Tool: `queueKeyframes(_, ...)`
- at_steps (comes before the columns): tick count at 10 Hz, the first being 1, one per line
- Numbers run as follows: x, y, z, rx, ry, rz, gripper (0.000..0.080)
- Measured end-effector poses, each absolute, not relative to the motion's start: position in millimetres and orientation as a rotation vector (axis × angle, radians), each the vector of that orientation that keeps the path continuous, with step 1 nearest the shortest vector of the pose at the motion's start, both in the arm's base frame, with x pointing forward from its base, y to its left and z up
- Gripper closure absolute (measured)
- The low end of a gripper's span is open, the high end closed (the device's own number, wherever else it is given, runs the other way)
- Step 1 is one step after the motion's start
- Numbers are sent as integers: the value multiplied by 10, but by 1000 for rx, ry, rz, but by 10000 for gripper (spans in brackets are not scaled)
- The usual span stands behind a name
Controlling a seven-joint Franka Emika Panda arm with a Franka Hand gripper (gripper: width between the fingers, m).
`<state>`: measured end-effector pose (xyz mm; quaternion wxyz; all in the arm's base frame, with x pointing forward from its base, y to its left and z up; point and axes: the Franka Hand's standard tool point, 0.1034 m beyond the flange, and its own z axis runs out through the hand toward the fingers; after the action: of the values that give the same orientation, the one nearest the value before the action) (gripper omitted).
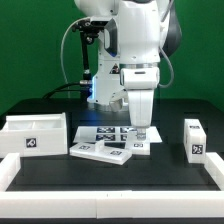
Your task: Assemble cabinet
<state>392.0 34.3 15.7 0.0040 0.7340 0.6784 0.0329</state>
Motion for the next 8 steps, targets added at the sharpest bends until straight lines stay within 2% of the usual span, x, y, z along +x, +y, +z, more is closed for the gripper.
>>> queueKeyframes(1, 3967, 247, 229, 2272, 2139, 100, 342)
queueKeyframes(2, 4031, 156, 299, 2253, 2148, 90, 209)
queueKeyframes(3, 4131, 63, 369, 2208, 2192, 63, 209)
queueKeyframes(4, 4282, 28, 439, 2189, 2194, 67, 55)
queueKeyframes(5, 4253, 45, 410, 2201, 2184, 73, 17)
queueKeyframes(8, 4231, 45, 401, 2213, 2178, 67, 3)
